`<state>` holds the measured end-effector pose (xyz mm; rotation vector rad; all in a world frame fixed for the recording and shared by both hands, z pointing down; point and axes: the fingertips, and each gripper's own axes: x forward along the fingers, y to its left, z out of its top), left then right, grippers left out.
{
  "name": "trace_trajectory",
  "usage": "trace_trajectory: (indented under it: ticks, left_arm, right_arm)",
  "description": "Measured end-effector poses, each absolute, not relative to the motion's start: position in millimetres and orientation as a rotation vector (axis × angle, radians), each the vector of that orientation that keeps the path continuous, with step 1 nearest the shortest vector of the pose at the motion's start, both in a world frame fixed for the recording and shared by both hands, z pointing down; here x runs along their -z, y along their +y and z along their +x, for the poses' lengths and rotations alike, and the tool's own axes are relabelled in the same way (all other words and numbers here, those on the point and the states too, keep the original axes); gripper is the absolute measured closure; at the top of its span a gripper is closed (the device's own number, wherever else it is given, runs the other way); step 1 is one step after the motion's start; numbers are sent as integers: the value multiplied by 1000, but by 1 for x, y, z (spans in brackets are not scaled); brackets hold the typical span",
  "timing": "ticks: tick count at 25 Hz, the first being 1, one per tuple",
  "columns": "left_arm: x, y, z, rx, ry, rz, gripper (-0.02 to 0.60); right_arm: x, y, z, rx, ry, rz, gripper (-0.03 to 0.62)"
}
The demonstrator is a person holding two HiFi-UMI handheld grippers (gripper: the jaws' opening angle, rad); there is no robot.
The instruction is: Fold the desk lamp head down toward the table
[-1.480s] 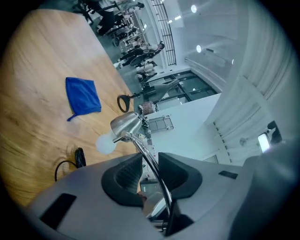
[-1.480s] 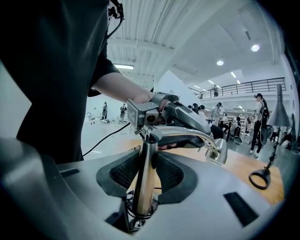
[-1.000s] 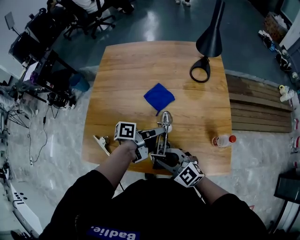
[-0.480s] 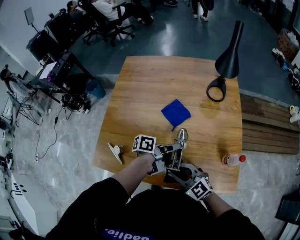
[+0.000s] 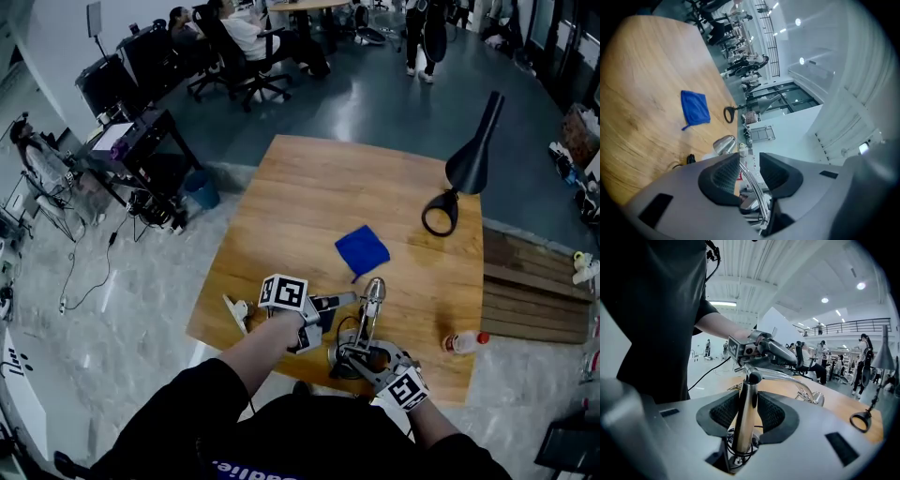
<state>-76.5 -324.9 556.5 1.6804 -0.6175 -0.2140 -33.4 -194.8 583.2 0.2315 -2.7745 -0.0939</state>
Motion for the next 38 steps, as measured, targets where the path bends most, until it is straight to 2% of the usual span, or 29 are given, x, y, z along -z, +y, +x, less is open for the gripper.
trace_trajectory:
  ticks: [11,17,24,33,38]
  left_arm:
    - [-515,-258,-105,215,-608,1900,457]
    - [-508,-219,-100,125,-628,2043,457]
    - [-484,-161,-55,85,-700,2229,457]
    - [-453,-88,20,54,-941,2430,459]
    - [-421,-45,34,-10,-1008,2600,476]
  right_arm:
    - [-577,-186,7,-156,-2735,620,477]
    - [-538,-168,17,-322,-2799,825,477]
    - [-506,-137,29,-427,-2927,737,477]
    - [-486,-77,79,-515,-3012,511,477]
    - [-450,-39,81,-535,-3050,452,511]
